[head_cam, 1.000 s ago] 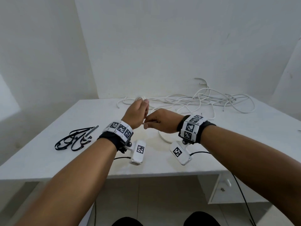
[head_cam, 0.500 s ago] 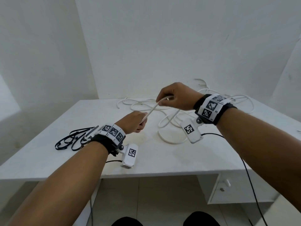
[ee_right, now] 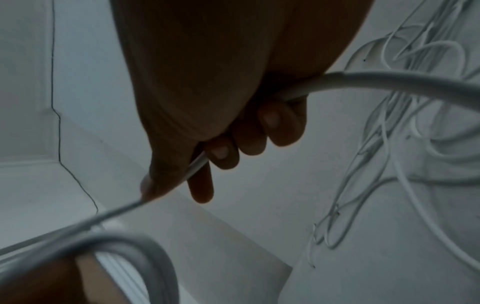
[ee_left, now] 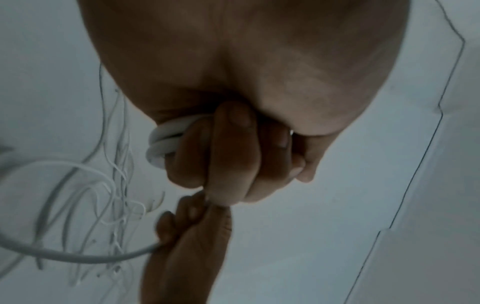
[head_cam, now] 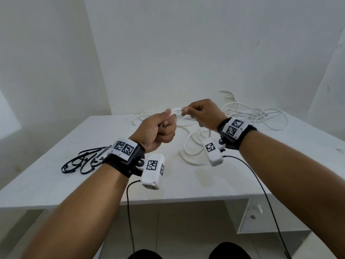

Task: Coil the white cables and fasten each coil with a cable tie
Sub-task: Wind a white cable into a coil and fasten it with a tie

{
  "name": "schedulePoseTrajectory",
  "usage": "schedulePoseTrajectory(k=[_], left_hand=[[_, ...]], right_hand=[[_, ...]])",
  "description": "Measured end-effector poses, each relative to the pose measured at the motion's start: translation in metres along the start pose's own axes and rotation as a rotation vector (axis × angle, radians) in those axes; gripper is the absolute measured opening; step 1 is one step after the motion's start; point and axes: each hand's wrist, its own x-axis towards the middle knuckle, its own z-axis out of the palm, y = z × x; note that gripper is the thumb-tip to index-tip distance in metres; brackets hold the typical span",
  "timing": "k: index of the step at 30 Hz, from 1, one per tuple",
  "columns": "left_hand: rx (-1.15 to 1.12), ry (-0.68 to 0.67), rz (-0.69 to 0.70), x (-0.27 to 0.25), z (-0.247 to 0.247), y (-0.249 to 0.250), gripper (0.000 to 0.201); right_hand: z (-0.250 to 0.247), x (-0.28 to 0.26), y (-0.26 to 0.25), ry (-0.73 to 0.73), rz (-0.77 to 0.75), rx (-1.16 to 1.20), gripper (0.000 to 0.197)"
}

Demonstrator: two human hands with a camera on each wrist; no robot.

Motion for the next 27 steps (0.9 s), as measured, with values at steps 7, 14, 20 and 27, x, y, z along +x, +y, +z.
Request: schedulePoseTrajectory(k=[7,14,20,27], left_hand=[[-0.479,-0.045,0.178,0.010,0.009,0.016,0.044],[-0.484,0.132,0.353,0.005,-0.005,0.038,0.059],[-0.370,0.247,0.358,0.015,-0.011,0.034,0.054],[0.104,0.568,0.309,0.024,-0.020,0.005,0.044]], right_hand=[[0.024,-0.007,0.003,-0.089,0.020,0.129,0.022],[0.007,-0.006,0.021,0.226,0.024,0.303,0.012],[0.038,-0.018,0.011,-0.074,-0.089,-0.209,0.016],[0.056,-0.026,-0.007,-0.271,-0.138,-0.306,0.017]])
